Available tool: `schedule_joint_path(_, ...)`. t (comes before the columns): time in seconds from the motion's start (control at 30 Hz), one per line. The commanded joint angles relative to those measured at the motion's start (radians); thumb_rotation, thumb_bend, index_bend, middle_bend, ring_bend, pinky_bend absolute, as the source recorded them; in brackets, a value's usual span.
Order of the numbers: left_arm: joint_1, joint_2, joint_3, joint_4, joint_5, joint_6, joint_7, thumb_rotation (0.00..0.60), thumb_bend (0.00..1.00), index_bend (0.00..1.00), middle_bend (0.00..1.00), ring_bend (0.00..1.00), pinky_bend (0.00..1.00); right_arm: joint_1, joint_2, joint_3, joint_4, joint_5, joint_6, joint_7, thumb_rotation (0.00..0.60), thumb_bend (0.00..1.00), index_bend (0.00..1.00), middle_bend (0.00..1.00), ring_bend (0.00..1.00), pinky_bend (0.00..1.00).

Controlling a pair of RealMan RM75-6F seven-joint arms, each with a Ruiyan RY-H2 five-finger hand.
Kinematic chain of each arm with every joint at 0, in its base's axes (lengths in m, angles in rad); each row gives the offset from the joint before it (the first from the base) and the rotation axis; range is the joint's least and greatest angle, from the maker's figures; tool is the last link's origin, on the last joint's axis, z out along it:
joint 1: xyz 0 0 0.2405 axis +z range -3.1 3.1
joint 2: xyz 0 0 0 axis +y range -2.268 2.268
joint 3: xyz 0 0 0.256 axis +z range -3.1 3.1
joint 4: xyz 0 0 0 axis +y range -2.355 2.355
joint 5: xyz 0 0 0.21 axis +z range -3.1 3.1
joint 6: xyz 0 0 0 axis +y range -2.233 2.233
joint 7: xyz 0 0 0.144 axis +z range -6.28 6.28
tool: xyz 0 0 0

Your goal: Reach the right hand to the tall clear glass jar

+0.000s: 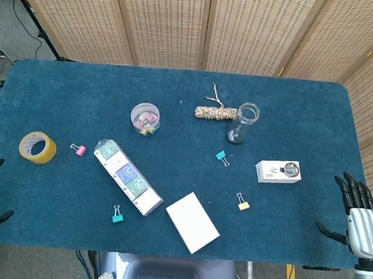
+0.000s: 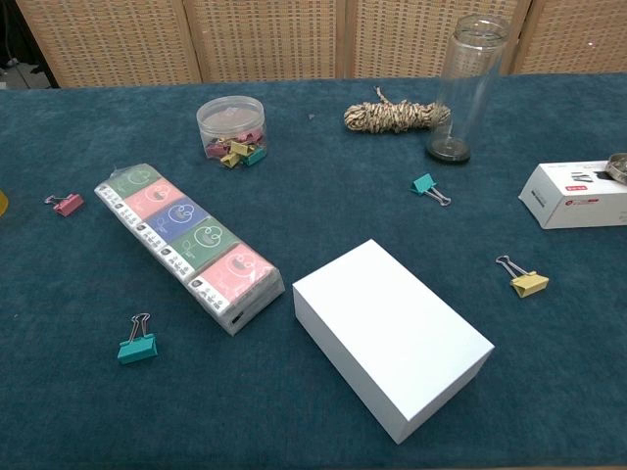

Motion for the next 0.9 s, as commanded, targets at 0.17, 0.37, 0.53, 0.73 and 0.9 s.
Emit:
schedule_joint_path(0.17, 0.000, 0.000, -0.002, -0.001, -0.002, 0.000, 0.003, 0.600, 0.12, 0.00, 0.00, 0.00, 0.00, 0.004, -0.004, -0.003, 0.003, 0.002, -0.011, -0.009, 0.600, 0.00, 0.03, 0.00, 0.00, 0.00)
schedule_joint_path(0.37, -0.006, 0.006, 0.002, -0.003, 0.015, -0.007, -0.006, 0.600, 0.12, 0.00, 0.00, 0.00, 0.00, 0.013, -0.013, -0.001, 0.016, 0.007, -0.027, -0.014, 0.600, 0.00, 0.05, 0.00, 0.00, 0.00)
schedule_joint_path(0.53, -0.007, 0.013, 0.004, 0.003, 0.021, -0.006, -0.025, 0.600, 0.12, 0.00, 0.00, 0.00, 0.00, 0.039, -0.038, 0.011, 0.049, 0.025, -0.064, -0.012, 0.600, 0.00, 0.10, 0.00, 0.00, 0.00)
schedule_joint_path(0.73, -0.008, 0.019, 0.000, 0.001, 0.011, -0.006, -0.041, 0.600, 0.12, 0.00, 0.00, 0.00, 0.00, 0.113, -0.058, 0.043, 0.079, 0.076, -0.179, -0.025, 0.600, 0.00, 0.19, 0.00, 0.00, 0.00)
schedule_joint_path(0.9, -0.011, 0.023, -0.003, 0.001, -0.001, -0.012, -0.048, 0.600, 0.12, 0.00, 0.00, 0.00, 0.00, 0.187, -0.070, 0.086, 0.098, 0.110, -0.262, -0.024, 0.600, 0.10, 0.26, 0.00, 0.00, 0.00)
